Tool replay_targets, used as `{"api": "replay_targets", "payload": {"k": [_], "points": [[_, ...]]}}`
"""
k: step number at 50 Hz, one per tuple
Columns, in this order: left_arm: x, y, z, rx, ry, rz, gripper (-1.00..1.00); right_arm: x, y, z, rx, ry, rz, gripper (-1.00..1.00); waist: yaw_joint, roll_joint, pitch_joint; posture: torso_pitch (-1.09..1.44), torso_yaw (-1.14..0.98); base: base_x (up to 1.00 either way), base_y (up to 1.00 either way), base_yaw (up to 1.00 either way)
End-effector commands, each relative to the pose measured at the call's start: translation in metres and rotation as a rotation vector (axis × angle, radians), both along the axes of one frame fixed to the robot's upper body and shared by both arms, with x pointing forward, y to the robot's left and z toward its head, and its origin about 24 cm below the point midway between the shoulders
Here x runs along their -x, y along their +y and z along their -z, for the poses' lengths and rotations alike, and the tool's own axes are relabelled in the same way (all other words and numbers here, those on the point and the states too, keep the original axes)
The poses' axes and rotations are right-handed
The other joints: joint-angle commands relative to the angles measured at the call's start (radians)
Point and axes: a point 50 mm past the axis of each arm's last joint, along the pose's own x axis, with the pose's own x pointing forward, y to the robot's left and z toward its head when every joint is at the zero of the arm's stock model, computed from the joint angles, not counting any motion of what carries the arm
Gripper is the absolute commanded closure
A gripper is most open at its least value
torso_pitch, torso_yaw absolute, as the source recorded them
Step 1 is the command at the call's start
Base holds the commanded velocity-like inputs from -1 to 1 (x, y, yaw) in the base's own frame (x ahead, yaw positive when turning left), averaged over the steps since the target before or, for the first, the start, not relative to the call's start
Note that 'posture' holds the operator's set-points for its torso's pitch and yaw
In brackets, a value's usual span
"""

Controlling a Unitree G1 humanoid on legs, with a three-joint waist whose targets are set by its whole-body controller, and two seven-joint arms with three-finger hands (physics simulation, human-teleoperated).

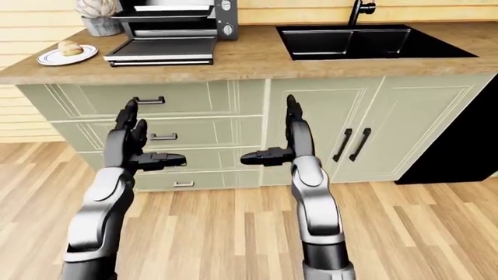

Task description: Place the bread on the tray of the toaster oven.

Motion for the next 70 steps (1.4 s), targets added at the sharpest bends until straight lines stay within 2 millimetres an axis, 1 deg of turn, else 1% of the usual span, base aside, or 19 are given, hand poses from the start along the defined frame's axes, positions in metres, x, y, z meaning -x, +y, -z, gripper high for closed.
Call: {"api": "replay_targets", "payload": {"k": [1,6,15,22,28,36,39,40,42,50,53,56,59,62,64,65,66,68,70], "points": [[-0.004,-0.002,-0.022,-0.009,-0.076,0.006,-1.0,-0.001,0.0,-0.027,0.003,-0.097,0.0,-1.0,-0.001,0.001,-0.022,0.0,0.0,0.0,0.0,0.0],[-0.009,0.0,-0.049,-0.013,-0.098,0.007,-1.0,-0.003,0.0,-0.043,0.018,-0.098,-0.013,-1.0,0.001,0.002,-0.02,0.0,0.0,0.0,0.0,0.0],[-0.012,0.001,-0.075,-0.01,-0.114,0.02,-1.0,-0.005,0.0,-0.072,0.012,-0.134,-0.009,-1.0,0.001,0.004,-0.018,0.0,0.0,0.0,0.0,0.0],[-0.005,-0.001,-0.088,-0.012,-0.129,0.031,-1.0,-0.002,-0.001,-0.084,0.009,-0.159,-0.001,-1.0,0.0,0.004,-0.014,0.0,0.0,0.0,0.0,0.0],[0.003,-0.005,-0.104,-0.024,-0.142,0.046,-1.0,0.011,-0.002,-0.111,0.007,-0.201,0.006,-1.0,0.002,0.004,-0.013,0.0,0.0,0.0,0.0,0.0],[0.011,-0.004,-0.116,-0.021,-0.168,0.042,-1.0,0.022,-0.002,-0.128,0.004,-0.24,0.011,-1.0,0.001,0.003,-0.006,0.0,0.0,0.0,0.0,0.0],[0.012,-0.007,-0.117,-0.022,-0.169,0.046,-1.0,0.023,-0.003,-0.13,-0.001,-0.248,0.019,-1.0,0.001,0.002,-0.004,0.0,0.0,0.02,0.0,0.0],[0.013,-0.007,-0.118,-0.022,-0.17,0.046,-1.0,0.023,-0.003,-0.129,-0.003,-0.247,0.014,-1.0,0.0,0.006,-0.026,0.0,0.0,0.06,0.0,0.0],[0.012,-0.006,-0.118,-0.006,-0.175,0.046,-1.0,0.022,-0.001,-0.127,-0.003,-0.242,0.018,-1.0,-0.001,0.009,-0.012,0.0,0.0,0.06,0.0,0.0],[0.01,-0.007,-0.114,-0.008,-0.17,0.051,-1.0,0.021,0.0,-0.126,-0.004,-0.239,0.016,-1.0,-0.005,0.005,-0.006,0.0,0.0,0.06,0.0,0.0],[0.009,-0.007,-0.113,-0.003,-0.171,0.054,-1.0,0.019,0.0,-0.123,0.002,-0.231,0.016,-1.0,-0.006,0.019,-0.003,0.0,0.0,0.06,0.0,0.0],[0.01,-0.006,-0.115,-0.003,-0.173,0.053,-1.0,0.02,0.001,-0.124,0.002,-0.23,0.018,-1.0,-0.007,0.045,0.004,0.0,0.0,0.06,0.01,0.0],[0.01,-0.006,-0.115,-0.004,-0.174,0.053,-1.0,0.02,0.001,-0.123,0.001,-0.23,0.017,-1.0,-0.006,0.034,-0.007,0.0,0.0,0.06,0.04,0.0],[0.011,-0.007,-0.115,-0.006,-0.173,0.053,-1.0,0.021,0.0,-0.124,-0.001,-0.232,0.02,-1.0,-0.001,0.019,-0.004,0.0,0.0,0.06,0.09,0.0],[0.011,-0.007,-0.117,-0.007,-0.175,0.055,-1.0,0.021,0.0,-0.125,-0.001,-0.236,0.02,-1.0,0.003,-0.022,-0.002,0.0,0.0,0.06,0.14,0.0],[0.011,-0.007,-0.116,-0.007,-0.174,0.055,-1.0,0.021,0.0,-0.125,0.001,-0.238,0.022,-1.0,0.001,-0.04,0.007,0.0,0.0,0.07,0.13,0.0],[0.01,-0.007,-0.116,-0.007,-0.173,0.055,-1.0,0.021,0.001,-0.125,0.002,-0.237,0.019,-1.0,0.003,-0.018,0.004,0.0,0.0,0.07,0.14,0.0],[0.01,-0.006,-0.117,-0.007,-0.173,0.053,-1.0,0.021,0.001,-0.125,0.003,-0.236,0.019,-1.0,-0.001,-0.038,0.001,0.0,0.0,0.06,0.14,0.0],[0.01,-0.006,-0.117,-0.007,-0.173,0.052,-1.0,0.021,0.001,-0.125,0.003,-0.235,0.019,-1.0,-0.006,-0.035,-0.006,0.0,0.0,0.06,0.2,0.0]]}}
